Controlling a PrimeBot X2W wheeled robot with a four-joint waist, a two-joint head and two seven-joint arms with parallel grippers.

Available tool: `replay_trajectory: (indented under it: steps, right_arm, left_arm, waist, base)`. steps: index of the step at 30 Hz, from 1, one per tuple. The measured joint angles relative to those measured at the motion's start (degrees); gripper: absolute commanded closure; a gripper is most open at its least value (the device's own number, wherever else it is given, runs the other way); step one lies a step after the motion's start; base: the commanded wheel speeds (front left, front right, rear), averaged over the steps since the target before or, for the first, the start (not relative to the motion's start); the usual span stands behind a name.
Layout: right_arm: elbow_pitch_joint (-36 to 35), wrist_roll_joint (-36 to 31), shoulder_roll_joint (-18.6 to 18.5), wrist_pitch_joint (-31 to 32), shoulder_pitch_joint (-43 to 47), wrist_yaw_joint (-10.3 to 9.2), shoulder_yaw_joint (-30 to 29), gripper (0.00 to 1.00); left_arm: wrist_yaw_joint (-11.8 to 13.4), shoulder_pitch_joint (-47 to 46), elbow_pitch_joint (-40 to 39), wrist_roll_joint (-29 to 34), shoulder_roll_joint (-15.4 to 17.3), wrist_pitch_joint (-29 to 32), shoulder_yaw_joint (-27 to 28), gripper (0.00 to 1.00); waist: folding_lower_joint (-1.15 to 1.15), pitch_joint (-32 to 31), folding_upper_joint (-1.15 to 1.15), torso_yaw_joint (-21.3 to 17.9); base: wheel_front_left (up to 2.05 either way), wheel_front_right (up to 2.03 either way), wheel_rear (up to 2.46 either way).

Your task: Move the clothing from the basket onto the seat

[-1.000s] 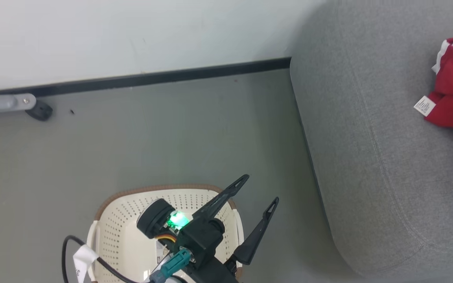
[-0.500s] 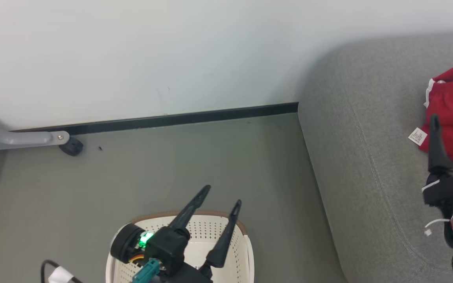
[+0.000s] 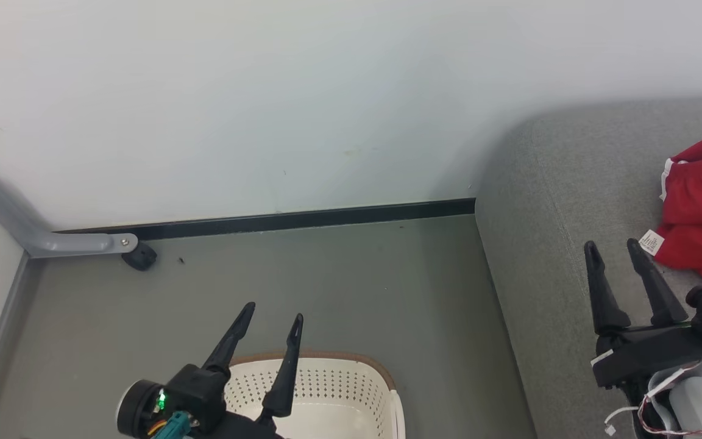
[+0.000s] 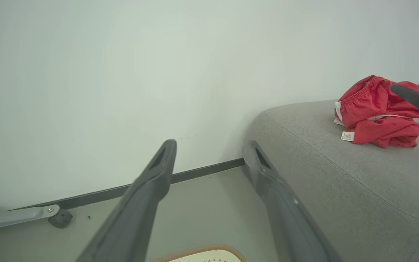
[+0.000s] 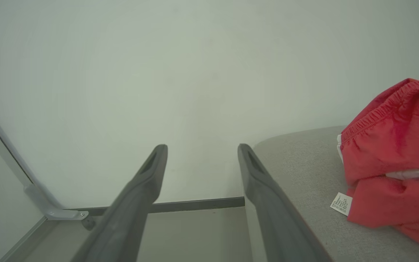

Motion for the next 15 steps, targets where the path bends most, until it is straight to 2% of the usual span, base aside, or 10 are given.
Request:
replay_trajectory:
  steps: [8, 15]
  right_arm:
    - [-2.6, -1.6, 0.6, 0.0, 5.4, -0.32, 1.4, 0.00]
    - [-4.4, -2.7, 1.2, 0.0, 9.6, -1.47, 2.1, 0.00]
  left_arm:
    - [0.2, 2.7, 1.9, -0.1, -1.1, -0.6, 3.0, 0.00]
    - [0.3, 6.2, 4.7, 0.0, -2.8, -1.3, 8.2, 0.00]
  waist:
    - [0.00, -1.9, 0.01, 0.6]
    - [0.00, -3.8, 0.00, 1.1]
  base:
    - [0.00, 0.00, 0.00]
    - [0.00, 0.00, 0.00]
